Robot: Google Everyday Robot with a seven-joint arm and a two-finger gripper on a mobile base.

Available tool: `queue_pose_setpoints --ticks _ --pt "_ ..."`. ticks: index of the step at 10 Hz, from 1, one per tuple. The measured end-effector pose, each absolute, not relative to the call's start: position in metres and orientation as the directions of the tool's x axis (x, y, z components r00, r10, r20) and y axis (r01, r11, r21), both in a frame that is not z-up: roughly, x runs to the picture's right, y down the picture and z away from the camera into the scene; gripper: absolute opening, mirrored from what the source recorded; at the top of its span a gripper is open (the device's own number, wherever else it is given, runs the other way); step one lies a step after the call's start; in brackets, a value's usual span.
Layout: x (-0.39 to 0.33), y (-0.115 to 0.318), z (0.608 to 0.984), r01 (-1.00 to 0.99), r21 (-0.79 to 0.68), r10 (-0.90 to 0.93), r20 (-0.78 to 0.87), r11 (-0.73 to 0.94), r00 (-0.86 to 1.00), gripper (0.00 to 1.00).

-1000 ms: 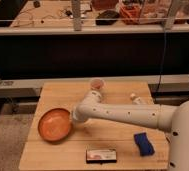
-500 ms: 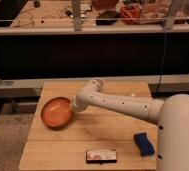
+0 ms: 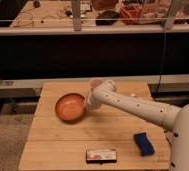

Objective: Drag the ceramic bowl in a circle

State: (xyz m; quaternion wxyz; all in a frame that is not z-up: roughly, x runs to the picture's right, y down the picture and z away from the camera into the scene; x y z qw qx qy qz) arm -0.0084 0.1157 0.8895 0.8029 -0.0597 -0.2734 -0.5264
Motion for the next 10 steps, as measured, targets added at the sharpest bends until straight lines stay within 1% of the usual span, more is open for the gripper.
queue_pose_setpoints --ticks 2,3,8,10 --pt "0.023 0.126 0.888 0.864 0.153 -0.792 0.498 0.481 0.353 0.06" --pt "0.034 0.136 0.881 0.859 0.142 -0.787 0.496 0.491 0.368 0.06" --pt "0.035 0.198 0.813 0.886 0.195 -0.83 0.477 0.42 0.288 0.06" --pt "0.024 0.214 0.796 0.895 0.228 -0.846 0.476 0.384 0.241 0.06"
